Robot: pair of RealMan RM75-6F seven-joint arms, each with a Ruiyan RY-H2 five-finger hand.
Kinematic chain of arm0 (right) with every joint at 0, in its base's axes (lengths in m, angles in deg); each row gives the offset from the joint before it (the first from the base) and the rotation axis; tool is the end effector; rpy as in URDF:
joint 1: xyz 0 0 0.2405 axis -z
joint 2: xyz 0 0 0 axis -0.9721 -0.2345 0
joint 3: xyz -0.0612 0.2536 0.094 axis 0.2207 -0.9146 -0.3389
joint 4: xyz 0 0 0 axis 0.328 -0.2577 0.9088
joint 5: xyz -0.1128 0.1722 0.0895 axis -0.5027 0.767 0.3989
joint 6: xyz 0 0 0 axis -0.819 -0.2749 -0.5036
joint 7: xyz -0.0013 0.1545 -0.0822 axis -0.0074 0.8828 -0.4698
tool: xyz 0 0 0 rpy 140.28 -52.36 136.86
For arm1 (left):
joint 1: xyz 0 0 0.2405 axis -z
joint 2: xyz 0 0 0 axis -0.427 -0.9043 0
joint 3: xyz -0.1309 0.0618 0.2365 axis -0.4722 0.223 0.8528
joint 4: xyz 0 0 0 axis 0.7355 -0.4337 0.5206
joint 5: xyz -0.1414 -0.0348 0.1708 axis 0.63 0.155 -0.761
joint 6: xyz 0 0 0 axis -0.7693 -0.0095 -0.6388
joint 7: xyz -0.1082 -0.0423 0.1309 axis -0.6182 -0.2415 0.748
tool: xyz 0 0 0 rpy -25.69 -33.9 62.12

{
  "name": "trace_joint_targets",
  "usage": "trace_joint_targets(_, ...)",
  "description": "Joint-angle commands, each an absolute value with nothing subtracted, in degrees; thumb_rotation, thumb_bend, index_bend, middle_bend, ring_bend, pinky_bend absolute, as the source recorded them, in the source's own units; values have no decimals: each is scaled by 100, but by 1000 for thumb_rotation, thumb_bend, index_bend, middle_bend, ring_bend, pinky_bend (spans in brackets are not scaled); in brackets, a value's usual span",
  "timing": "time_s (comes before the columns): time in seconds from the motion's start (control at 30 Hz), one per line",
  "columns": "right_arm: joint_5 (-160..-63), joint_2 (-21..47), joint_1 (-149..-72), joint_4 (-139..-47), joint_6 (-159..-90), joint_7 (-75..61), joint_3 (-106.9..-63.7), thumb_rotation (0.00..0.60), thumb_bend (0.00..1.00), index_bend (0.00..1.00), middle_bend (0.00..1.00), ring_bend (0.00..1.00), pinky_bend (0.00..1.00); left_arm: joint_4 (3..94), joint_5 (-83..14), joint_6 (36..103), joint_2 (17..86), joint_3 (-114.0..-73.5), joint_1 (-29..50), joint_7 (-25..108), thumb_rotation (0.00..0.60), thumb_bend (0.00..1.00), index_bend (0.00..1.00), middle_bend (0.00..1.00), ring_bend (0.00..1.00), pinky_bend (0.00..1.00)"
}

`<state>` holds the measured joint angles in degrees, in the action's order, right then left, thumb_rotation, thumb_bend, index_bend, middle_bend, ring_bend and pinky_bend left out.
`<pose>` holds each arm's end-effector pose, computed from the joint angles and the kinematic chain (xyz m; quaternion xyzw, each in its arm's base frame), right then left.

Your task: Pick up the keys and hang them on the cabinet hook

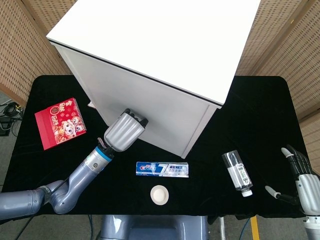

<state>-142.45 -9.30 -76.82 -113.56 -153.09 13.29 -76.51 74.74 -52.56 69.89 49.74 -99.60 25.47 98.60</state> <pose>-0.3179 -0.1822 0.1778 0.5216 -0.4557 0.5228 0.4970 -0.0138 0.3706 0.0302 -0.7726 0.0505 -0.3996 0.4908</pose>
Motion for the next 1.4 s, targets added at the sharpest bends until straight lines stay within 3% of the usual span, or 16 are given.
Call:
trace_joint_targets(0.03, -14243, -931, -7681, -11355, -15313, 1334, -7652, 600, 89, 0, 0, 0, 0, 7493, -5259, 7019, 4980, -9946, 2554, 9894, 600, 352, 552, 877, 830, 741)
trace_joint_targets(0.27, -14277, -936, -7669, -11362, -15352, 1338, -7647, 600, 89, 0, 0, 0, 0, 7497, -5228, 7134, 5001, -9925, 2539, 9983, 600, 272, 541, 877, 831, 741)
trace_joint_targets(0.5, -14263, -937, -7671, -11354, -15347, 1347, -7651, 600, 89, 0, 0, 0, 0, 7656, -5301, 7361, 4968, -9894, 2440, 9895, 600, 266, 537, 877, 831, 741)
trace_joint_targets(0.67, -14266, -926, -7681, -11345, -15333, 1334, -7652, 600, 89, 0, 0, 0, 0, 8037, -5495, 7722, 4823, -9666, 2115, 9728, 600, 266, 542, 845, 819, 727)
trace_joint_targets(0.73, -14279, -920, -7680, -11346, -15337, 1311, -7647, 600, 90, 0, 0, 0, 0, 8216, -5656, 7977, 4744, -9482, 1878, 9625, 600, 266, 542, 800, 790, 691)
trace_joint_targets(0.77, -14296, -911, -7678, -11353, -15341, 1263, -7640, 600, 89, 0, 0, 0, 0, 8409, -5817, 8369, 4656, -9204, 1511, 9528, 600, 266, 541, 772, 770, 666)
trace_joint_targets(0.9, -14335, -886, -7667, -11384, -15374, 1142, -7633, 600, 89, 0, 0, 0, 0, 8573, -6228, 9184, 4576, -8662, 763, 9577, 600, 266, 496, 594, 646, 563)
trace_joint_targets(1.0, -14350, -863, -7659, -11404, -15392, 1032, -7632, 600, 90, 0, 0, 0, 0, 8641, -6358, 9676, 4575, -8330, 240, 9385, 600, 266, 357, 378, 490, 449)
trace_joint_targets(1.13, -14377, -829, -7654, -11443, -15403, 878, -7625, 600, 89, 0, 0, 0, 0, 8750, -6318, 10091, 4466, -7924, -381, 8931, 600, 252, 119, 54, 158, 233)
trace_joint_targets(1.23, -14420, -806, -7654, -11475, -15409, 754, -7613, 600, 89, 0, 0, 0, 0, 8879, -6209, 10197, 4334, -7665, -729, 8554, 600, 235, 18, 0, 11, 92)
trace_joint_targets(1.33, -14471, -763, -7650, -11505, -15426, 574, -7602, 600, 89, 0, 0, 0, 0, 8889, -6015, 10340, 4156, -7338, -1194, 8144, 600, 234, 0, 0, 0, 3)
trace_joint_targets(1.4, -14463, -738, -7652, -11509, -15409, 512, -7599, 600, 90, 0, 0, 0, 0, 8766, -6069, 10429, 4120, -7271, -1392, 7891, 600, 233, 0, 0, 0, 0)
